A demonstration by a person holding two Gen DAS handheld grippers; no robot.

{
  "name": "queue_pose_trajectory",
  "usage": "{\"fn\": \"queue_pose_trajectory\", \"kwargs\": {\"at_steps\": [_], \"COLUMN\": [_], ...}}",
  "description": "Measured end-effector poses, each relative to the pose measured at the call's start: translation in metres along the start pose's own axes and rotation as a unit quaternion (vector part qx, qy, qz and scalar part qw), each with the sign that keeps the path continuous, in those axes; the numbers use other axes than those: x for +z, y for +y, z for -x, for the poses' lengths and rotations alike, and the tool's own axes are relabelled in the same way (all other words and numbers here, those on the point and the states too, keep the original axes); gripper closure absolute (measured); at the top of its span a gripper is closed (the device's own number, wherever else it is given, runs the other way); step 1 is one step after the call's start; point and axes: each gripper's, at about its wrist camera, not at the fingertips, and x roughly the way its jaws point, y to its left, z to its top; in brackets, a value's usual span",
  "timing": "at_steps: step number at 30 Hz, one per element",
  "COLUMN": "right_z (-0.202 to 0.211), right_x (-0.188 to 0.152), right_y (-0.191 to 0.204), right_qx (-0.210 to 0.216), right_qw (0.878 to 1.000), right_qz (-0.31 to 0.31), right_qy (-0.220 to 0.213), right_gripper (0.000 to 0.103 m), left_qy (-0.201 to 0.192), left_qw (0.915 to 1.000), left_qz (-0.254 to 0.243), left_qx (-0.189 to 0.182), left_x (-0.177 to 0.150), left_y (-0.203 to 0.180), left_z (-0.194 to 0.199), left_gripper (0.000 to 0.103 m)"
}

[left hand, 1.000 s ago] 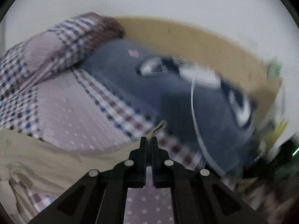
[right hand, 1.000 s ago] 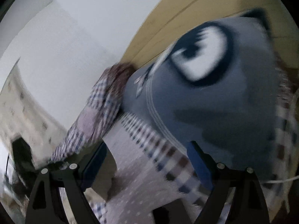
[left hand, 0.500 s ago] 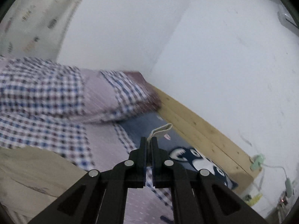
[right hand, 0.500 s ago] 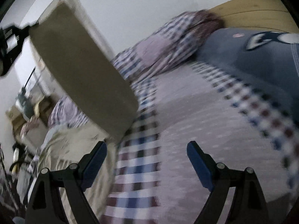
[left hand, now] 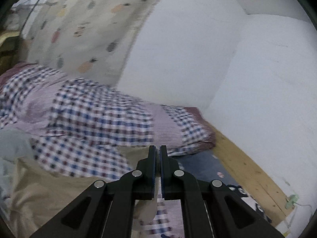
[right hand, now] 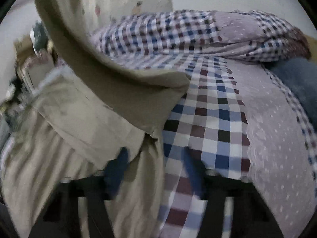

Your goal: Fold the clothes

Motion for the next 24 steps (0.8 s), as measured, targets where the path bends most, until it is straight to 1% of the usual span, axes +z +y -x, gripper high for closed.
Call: {"fn": "queue_pose_trajectory", "kwargs": {"at_steps": [4,6,7,9,10,11,12,14,16,17,20,22,24], "right_z": [-0.021,-0.031,-0.037,-0.049,-0.055,-0.059,-0.059,-0.058,-0.057,-0.058,-0.060,-0.060,-0.056], "right_x": [0.005,0.008,0.009,0.010,0.010,0.009,0.009,0.008,0.007,0.007,0.005,0.003,0.000], "right_y": [0.008,0.011,0.011,0.012,0.010,0.005,-0.001,-0.011,-0.022,-0.023,-0.019,-0.019,-0.018], "right_qx": [-0.013,-0.023,-0.026,-0.035,-0.050,-0.064,-0.068,-0.066,-0.065,-0.066,-0.067,-0.063,-0.064], "right_qw": [0.999,0.999,0.998,0.997,0.996,0.996,0.996,0.997,0.998,0.998,0.997,0.996,0.995], "right_qz": [0.032,0.048,0.055,0.067,0.070,0.062,0.050,0.030,0.009,0.010,0.023,0.028,0.035], "right_qy": [0.006,0.009,0.011,0.019,0.025,0.026,0.024,0.020,0.016,0.019,0.039,0.055,0.068], "right_gripper": [0.052,0.052,0.057,0.079,0.101,0.101,0.101,0.101,0.101,0.101,0.100,0.097,0.093], "left_qy": [0.006,0.007,0.008,0.009,0.009,0.009,0.007,-0.017,-0.024,-0.014,0.044,0.068,0.063], "left_qw": [0.9994,0.9988,0.9985,0.9981,0.9979,0.9977,0.9975,0.9950,0.9902,0.9874,0.9762,0.9723,0.9752], "left_qz": [0.023,0.037,0.041,0.047,0.049,0.049,0.050,0.067,0.090,0.096,0.107,0.133,0.141], "left_qx": [0.025,0.033,0.035,0.039,0.041,0.045,0.050,0.072,0.104,0.125,0.183,0.179,0.159], "left_x": [0.000,-0.001,-0.002,-0.001,-0.001,-0.001,-0.001,-0.007,-0.026,-0.040,-0.092,-0.122,-0.135], "left_y": [0.045,0.062,0.066,0.073,0.077,0.080,0.084,0.108,0.140,0.159,0.214,0.241,0.242], "left_z": [0.003,0.002,0.001,-0.002,-0.002,0.000,0.001,0.010,0.018,0.018,0.011,0.012,0.023], "left_gripper": [0.100,0.100,0.100,0.100,0.100,0.100,0.101,0.102,0.102,0.102,0.103,0.103,0.103]}}
